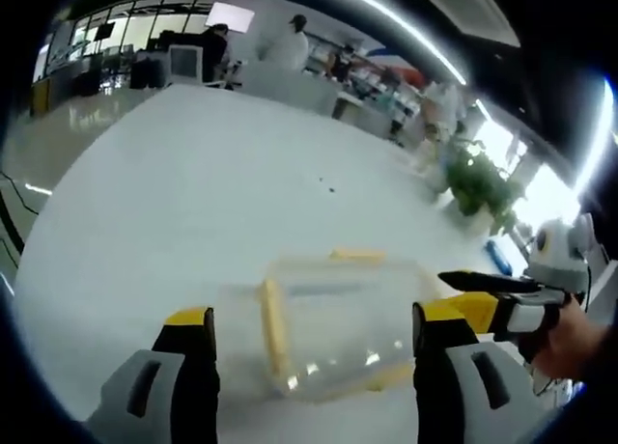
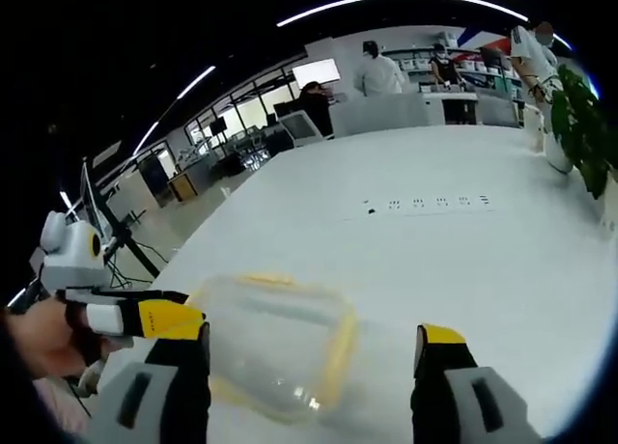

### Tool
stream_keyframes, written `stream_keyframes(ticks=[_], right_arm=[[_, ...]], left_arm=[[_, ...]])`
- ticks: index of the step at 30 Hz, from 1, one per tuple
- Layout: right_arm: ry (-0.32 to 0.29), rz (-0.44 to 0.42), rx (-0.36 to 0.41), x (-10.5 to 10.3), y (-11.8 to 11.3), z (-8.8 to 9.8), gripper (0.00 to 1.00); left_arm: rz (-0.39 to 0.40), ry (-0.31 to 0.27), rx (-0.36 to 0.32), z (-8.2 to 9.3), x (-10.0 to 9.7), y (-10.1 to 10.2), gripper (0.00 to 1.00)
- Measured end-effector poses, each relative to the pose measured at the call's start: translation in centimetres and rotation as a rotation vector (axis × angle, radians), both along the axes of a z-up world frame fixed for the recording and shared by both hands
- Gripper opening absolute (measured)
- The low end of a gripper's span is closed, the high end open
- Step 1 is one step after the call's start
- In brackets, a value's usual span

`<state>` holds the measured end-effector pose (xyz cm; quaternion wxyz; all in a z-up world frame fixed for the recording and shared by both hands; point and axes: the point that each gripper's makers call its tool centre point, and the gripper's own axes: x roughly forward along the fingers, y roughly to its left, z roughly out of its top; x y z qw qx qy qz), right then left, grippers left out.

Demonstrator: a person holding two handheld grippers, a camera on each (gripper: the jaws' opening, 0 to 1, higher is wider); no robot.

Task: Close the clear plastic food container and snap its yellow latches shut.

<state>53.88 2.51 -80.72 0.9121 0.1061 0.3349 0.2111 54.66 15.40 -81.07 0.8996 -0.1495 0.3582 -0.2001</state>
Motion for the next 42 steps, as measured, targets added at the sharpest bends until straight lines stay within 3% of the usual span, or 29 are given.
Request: stream_keyframes(ticks=[6, 15, 29, 33, 37, 42], right_arm=[[-0.017, 0.004, 0.020, -0.8, 0.2, 1.2, 0.96], [-0.051, 0.017, 0.027, -3.0, -0.3, 3.0, 1.00], [-0.114, 0.042, 0.014, -10.0, -2.9, 7.3, 1.00], [-0.124, 0.044, 0.016, -12.3, -4.1, 8.4, 1.00], [-0.137, 0.062, 0.006, -14.8, -5.0, 9.1, 1.00], [-0.130, 0.083, -0.017, -18.2, -6.6, 8.7, 1.00]], left_arm=[[-0.011, -0.014, -0.011, 0.8, -0.9, 0.4, 0.98], [-0.023, -0.034, 0.005, 2.3, -3.6, 1.2, 0.99], [-0.039, -0.120, 0.081, 6.5, -9.5, 4.1, 0.99], [-0.050, -0.152, 0.127, 8.1, -12.2, 4.7, 0.99], [-0.062, -0.159, 0.131, 9.1, -14.8, 5.1, 0.99], [-0.058, -0.156, 0.145, 9.6, -17.4, 6.0, 0.99]])
